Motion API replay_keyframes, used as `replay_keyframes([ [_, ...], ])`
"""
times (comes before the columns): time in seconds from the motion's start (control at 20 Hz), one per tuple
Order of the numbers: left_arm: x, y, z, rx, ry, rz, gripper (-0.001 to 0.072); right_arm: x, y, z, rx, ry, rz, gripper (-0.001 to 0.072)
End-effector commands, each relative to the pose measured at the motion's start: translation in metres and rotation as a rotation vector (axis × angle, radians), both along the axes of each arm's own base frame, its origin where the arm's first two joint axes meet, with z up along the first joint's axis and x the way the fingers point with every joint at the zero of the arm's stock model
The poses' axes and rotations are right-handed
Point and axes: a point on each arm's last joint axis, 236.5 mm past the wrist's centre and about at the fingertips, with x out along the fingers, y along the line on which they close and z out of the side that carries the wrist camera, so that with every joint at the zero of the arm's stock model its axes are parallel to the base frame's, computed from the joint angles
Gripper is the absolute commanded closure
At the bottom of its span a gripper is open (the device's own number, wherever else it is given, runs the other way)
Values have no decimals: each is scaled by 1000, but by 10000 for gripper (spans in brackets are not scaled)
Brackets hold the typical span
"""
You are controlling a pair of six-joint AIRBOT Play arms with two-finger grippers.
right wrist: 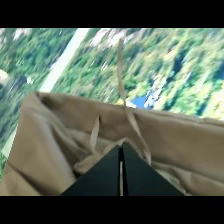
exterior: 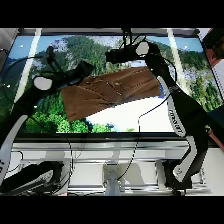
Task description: Fold the clothes and pants, and hang the long-sleeved shirts on hangers.
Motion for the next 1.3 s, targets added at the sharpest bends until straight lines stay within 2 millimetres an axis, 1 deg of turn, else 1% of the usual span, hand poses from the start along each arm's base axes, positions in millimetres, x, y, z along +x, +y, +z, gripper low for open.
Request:
replay_keyframes([
  [0.0,-13,54,-4,160,15,-20,20,-17,-2,-7,-39,55,41,697],
  [0.1,-30,101,-31,234,139,-19,21,-21,-5,-12,-61,71,52,697],
  [0.15,-43,121,-48,241,227,-25,22,-23,-6,-14,-76,70,67,697],
  [0.2,-54,136,-63,228,299,-24,23,-24,-6,-15,-85,69,77,697],
  [0.3,-70,150,-91,239,357,-34,24,-26,-6,-19,-94,72,88,697],
  [0.35,-78,152,-107,239,391,-44,24,-27,-6,-21,-97,77,91,697],
  [0.45,-95,149,-139,248,450,-89,24,-28,-6,-22,-100,83,95,697],
  [0.55,-104,147,-167,232,524,-109,24,-28,-6,-22,-100,82,95,697],
  [0.65,-97,153,-188,228,554,-81,25,-29,-7,-22,-101,85,96,696],
  [0.75,-86,157,-200,217,549,-48,24,-29,-7,-22,-101,85,96,697],
  [0.9,-83,152,-217,192,558,-72,37,-29,-7,-22,-101,85,96,697],
  [1.0,-80,143,-224,153,555,-97,39,-29,-7,-22,-101,85,96,697],
  [1.05,-75,134,-223,118,523,-121,102,-29,-7,-22,-101,85,96,697],
  [1.1,-68,124,-218,71,487,-137,133,-29,-7,-22,-101,85,96,697],
  [1.15,-60,115,-212,19,453,-139,133,-29,-7,-22,-101,85,96,697],
  [1.25,-51,103,-203,-32,408,-143,134,-29,-7,-23,-106,82,99,697],
])
